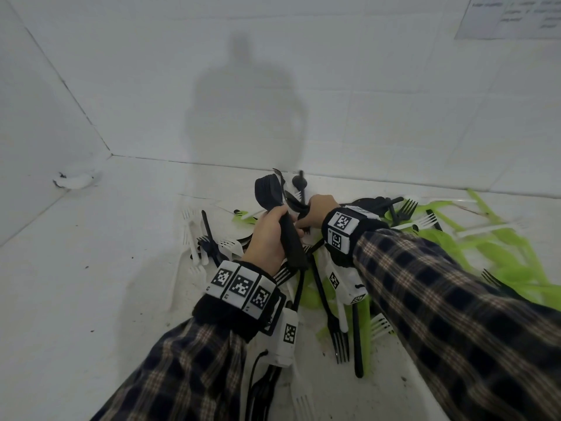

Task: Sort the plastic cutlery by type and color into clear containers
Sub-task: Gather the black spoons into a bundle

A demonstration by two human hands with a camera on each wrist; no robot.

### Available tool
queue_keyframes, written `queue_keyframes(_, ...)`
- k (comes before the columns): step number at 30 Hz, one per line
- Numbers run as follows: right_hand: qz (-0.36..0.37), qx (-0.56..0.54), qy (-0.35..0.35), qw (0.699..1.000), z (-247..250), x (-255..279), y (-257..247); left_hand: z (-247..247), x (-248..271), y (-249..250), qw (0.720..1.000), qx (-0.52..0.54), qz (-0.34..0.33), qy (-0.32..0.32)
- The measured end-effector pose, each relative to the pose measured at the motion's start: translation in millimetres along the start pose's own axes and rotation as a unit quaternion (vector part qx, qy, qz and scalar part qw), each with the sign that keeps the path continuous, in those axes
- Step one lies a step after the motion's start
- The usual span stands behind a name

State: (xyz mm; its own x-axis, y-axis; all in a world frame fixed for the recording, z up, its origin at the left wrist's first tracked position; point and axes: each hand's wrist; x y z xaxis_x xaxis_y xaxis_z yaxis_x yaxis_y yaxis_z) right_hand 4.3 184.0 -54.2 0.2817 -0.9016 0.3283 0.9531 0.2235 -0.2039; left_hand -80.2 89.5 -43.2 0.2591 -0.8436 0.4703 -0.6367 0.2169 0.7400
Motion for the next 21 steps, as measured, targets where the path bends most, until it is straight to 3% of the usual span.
queue_keyframes(6, -0.055, 0.014, -0.019, 0.998, -8.0, 3.9, -4.6, 0.9, 2.8, 2.7, 1.000, -0.001, -0.008, -0.002)
queue_keyframes(14, -0.037, -0.117, -0.057, 0.991, 5.5, 12.6, 11.9, 2.6, 7.1, 5.9, 1.000, 0.003, -0.013, -0.008)
queue_keyframes(21, -0.051, -0.145, -0.088, 0.984, 18.0, 29.2, 21.0, -0.7, 9.9, 3.1, 1.000, -0.002, -0.017, -0.015)
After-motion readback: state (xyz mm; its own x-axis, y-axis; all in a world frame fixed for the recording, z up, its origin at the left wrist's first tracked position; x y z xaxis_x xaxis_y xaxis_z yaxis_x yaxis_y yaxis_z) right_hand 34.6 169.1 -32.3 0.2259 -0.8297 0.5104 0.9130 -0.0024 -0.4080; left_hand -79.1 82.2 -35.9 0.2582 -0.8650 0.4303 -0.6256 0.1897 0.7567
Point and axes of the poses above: each hand's wrist, its own x-axis away from the middle knuckle, its own z-axis out of the back of the hand, y = z × x, and after that the axes turned 8 degrees about x, right-handed
